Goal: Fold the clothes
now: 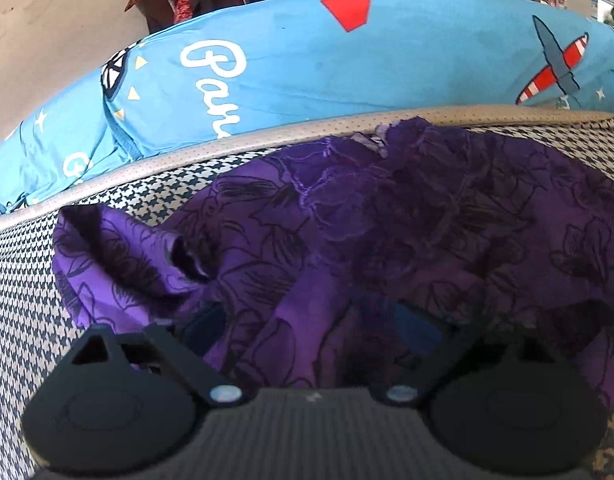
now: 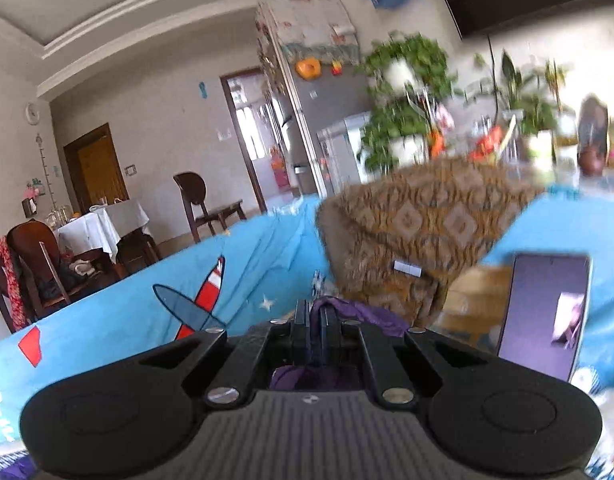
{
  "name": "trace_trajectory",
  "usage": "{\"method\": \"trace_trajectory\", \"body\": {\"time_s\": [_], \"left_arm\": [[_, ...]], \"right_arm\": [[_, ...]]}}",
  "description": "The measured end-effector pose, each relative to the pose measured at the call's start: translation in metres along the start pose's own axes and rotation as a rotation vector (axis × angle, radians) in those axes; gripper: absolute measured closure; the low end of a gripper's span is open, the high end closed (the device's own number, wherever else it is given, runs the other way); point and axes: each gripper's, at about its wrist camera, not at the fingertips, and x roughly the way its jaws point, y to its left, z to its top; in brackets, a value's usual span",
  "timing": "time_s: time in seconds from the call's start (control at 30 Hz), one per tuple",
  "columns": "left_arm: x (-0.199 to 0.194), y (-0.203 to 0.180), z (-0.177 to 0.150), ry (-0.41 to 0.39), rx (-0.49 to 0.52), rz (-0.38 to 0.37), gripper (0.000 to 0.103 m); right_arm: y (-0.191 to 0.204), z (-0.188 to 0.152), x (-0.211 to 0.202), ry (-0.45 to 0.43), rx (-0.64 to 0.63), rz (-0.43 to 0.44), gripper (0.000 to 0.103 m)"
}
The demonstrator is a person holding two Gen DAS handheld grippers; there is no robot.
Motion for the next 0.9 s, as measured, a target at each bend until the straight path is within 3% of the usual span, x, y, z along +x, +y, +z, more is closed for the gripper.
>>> {"method": "trace_trajectory", "body": {"time_s": [0.17,0.43,0.53,0.73,0.9], "left_arm": [[0.002,-0.004,-0.001,0.004,0.010,-0.001,0.008],[0.003,-0.007,-0.001,0.008,0.020,-0.016,0.005],[0.007,-0.007,0.000,0.023,0.013,-0.014,0.004],[0.011,-0.012,-0.002,0.040,0.030,-0.020,0.004],[0.011,-0.018,-0.005,0.039,0.047,-0.020,0.004]], "right_arm": [[0.002,0.000,-0.011,0.032,-0.061,0.048,0.095],[-0.031,-0.019,0.000,0.418,0.014,0.204,0.090],[-0.050,-0.020,-0.003,0.447,0.038,0.193,0.085],[-0.087,-0.016,-0.004,0.494,0.153,0.204,0.083],[-0.106,-0.008,-0.006,0.461,0.214,0.193,0.083]]}}
